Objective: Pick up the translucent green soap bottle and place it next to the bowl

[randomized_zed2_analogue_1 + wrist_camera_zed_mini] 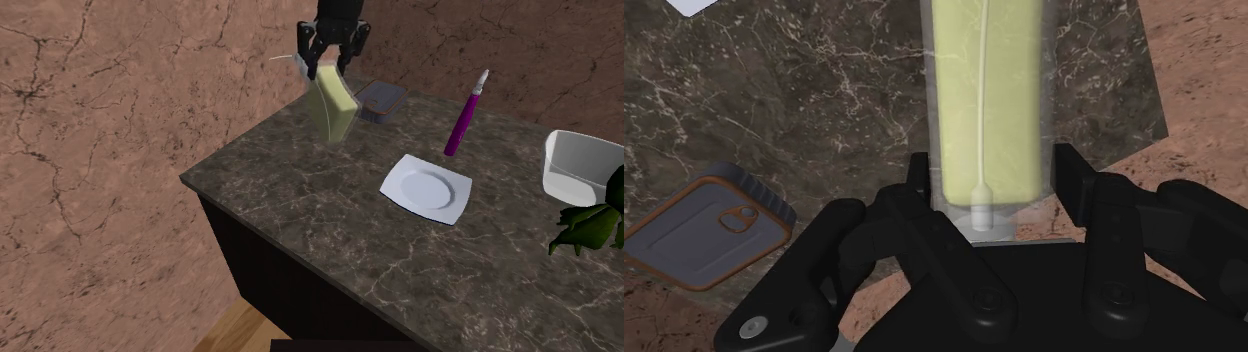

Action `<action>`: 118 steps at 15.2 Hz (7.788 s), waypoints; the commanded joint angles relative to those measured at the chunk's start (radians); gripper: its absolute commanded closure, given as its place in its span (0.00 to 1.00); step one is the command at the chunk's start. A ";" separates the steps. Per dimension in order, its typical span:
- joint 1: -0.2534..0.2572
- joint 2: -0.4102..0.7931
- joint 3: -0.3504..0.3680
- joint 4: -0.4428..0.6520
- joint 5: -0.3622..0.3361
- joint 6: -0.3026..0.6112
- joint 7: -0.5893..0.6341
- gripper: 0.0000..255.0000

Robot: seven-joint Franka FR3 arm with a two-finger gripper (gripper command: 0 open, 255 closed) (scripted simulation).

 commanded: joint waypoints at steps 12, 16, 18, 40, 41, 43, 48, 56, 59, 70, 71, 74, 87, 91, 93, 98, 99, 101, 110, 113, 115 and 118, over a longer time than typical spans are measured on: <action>0.000 0.011 0.000 0.191 -0.008 -0.178 0.022 1.00; 0.000 0.024 0.000 0.263 -0.010 -0.237 0.029 1.00; 0.001 0.033 0.000 0.302 -0.011 -0.268 0.033 1.00; -0.219 -0.278 -0.200 -0.040 0.043 -0.300 -0.386 1.00; -0.230 -0.284 -0.212 -0.046 0.042 -0.305 -0.409 1.00; -0.251 -0.294 -0.239 -0.054 0.041 -0.314 -0.455 1.00; -0.304 -0.300 -0.307 -0.053 0.038 -0.342 -0.574 1.00; -0.368 -0.278 -0.392 -0.046 0.038 -0.353 -0.722 1.00; -0.368 -0.286 -0.390 -0.096 0.036 -0.312 -0.727 1.00; -0.368 -0.299 -0.388 -0.257 0.036 -0.164 -0.748 1.00; -0.368 -0.299 -0.388 -0.270 0.037 -0.151 -0.750 1.00; -0.368 -0.296 -0.389 -0.308 0.039 -0.112 -0.757 1.00; -0.367 -0.264 -0.391 -0.448 0.060 0.056 -0.795 1.00; -0.366 -0.247 -0.392 -0.484 0.071 0.107 -0.809 1.00; -0.366 -0.236 -0.393 -0.500 0.077 0.133 -0.817 1.00; -0.365 -0.207 -0.393 -0.538 0.096 0.195 -0.838 1.00; -0.365 -0.201 -0.393 -0.545 0.100 0.208 -0.843 1.00; -0.365 -0.187 -0.393 -0.558 0.109 0.233 -0.853 1.00; -0.364 -0.114 -0.390 -0.606 0.161 0.345 -0.905 1.00; -0.365 -0.114 -0.389 -0.606 0.161 0.345 -0.904 1.00; -0.365 -0.114 -0.389 -0.606 0.161 0.345 -0.904 1.00; -0.366 -0.112 -0.389 -0.605 0.162 0.346 -0.906 0.00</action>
